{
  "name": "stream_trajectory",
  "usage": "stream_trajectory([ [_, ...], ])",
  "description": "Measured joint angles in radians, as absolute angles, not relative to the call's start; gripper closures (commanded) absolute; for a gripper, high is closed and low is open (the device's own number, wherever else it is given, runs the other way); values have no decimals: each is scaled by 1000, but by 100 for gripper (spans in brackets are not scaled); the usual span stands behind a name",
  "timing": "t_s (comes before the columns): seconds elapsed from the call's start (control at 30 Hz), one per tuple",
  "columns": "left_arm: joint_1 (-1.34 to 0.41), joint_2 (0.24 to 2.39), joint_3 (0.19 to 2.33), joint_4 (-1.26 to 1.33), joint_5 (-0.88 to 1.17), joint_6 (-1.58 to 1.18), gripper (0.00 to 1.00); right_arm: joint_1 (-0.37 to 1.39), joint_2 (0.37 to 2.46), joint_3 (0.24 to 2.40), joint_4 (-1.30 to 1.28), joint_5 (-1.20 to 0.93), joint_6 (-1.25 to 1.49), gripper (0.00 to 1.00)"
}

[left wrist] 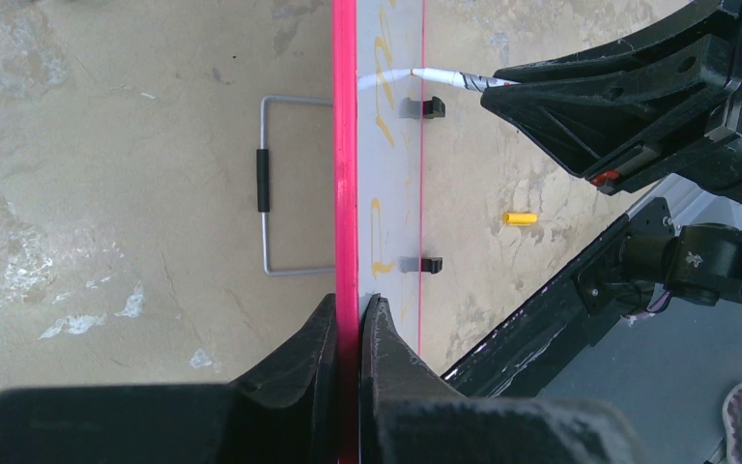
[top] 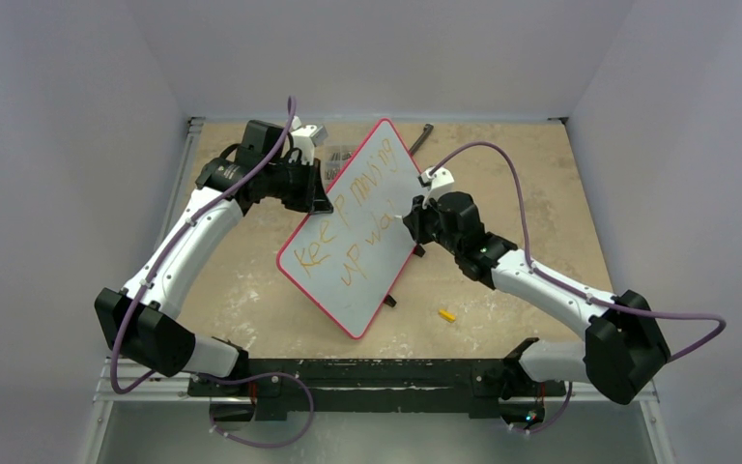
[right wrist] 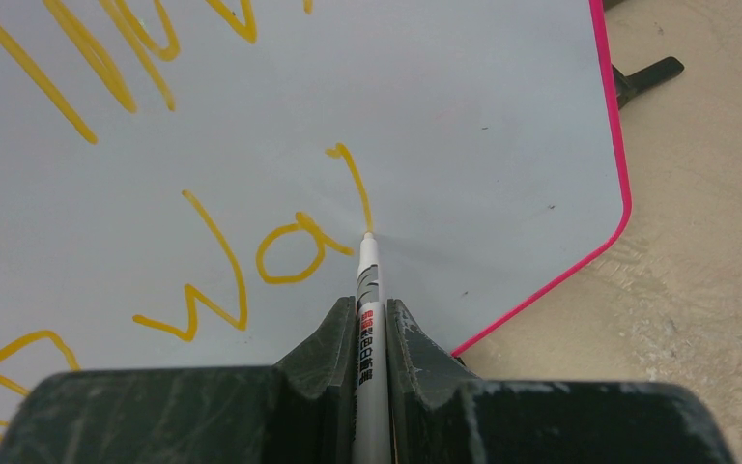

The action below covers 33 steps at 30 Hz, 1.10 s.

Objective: Write a sentence on the whiteboard

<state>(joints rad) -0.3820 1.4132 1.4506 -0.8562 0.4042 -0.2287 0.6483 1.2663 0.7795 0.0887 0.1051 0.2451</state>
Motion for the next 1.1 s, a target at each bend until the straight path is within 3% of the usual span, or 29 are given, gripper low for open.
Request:
stream_trajectory([
  [1.1,-382,1413,1451,-856,405,-229,100,638,1342,939,22,126,207,100],
])
